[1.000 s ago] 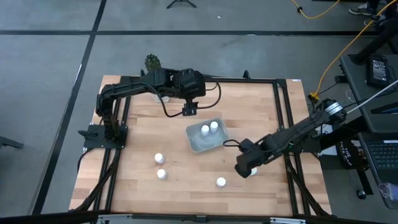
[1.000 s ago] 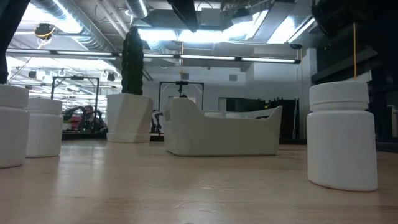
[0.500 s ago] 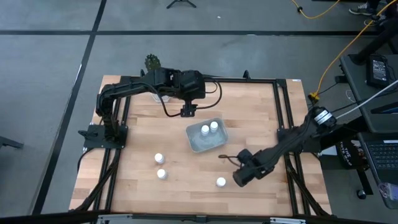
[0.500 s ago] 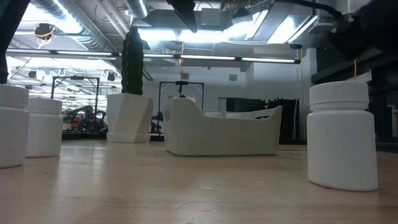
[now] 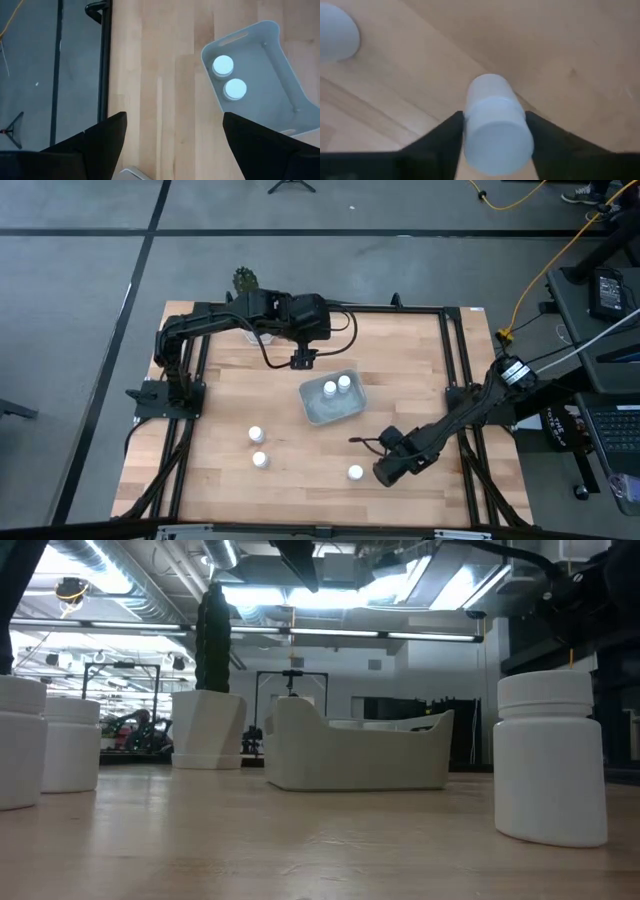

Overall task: Pick and place pill bottles into a basket
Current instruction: Put the white pill bottle into the gray bin

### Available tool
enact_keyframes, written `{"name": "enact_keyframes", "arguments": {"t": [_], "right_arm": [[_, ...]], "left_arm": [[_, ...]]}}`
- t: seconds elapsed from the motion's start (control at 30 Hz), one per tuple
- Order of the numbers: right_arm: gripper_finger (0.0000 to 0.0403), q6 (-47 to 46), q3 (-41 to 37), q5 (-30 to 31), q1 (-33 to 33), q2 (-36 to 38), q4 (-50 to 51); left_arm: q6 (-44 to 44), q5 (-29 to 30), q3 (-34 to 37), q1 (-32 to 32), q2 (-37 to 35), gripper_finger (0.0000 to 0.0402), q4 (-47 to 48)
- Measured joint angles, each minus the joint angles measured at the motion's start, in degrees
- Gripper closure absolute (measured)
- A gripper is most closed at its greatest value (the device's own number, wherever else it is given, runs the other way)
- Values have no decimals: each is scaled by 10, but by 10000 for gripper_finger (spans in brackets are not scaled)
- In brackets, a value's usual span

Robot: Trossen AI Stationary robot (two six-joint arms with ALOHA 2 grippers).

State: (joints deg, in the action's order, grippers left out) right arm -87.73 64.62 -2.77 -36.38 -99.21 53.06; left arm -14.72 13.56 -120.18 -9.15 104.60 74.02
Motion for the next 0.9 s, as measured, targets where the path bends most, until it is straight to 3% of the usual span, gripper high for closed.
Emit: {"name": "enact_keyframes", "arguments": {"t": [0.03, 0.2, 0.37, 0.5, 0.6, 0.73, 0.9], "right_arm": [[247, 3, 0, -3, 0, 0, 0], [250, 27, 21, -7, 3, -1, 13], [250, 112, 108, 43, 31, -1, 123], [250, 210, 201, 107, 70, -1, 215], [250, 300, 258, 148, 110, 0, 230], [250, 430, 303, 164, 173, 0, 213], [250, 563, 305, 164, 243, -3, 172]], "left_arm": [[0, 0, 0, 0, 0, 75, 0], [4, 0, 0, 0, 0, 75, 0], [-5, 20, 0, 0, 0, 75, 2], [-24, 97, 1, -3, -9, 75, 11], [-26, 142, 1, -9, -30, 75, 12], [-7, 153, 1, -18, -68, 75, 11], [39, 155, 0, -25, -124, 75, 8]]}}
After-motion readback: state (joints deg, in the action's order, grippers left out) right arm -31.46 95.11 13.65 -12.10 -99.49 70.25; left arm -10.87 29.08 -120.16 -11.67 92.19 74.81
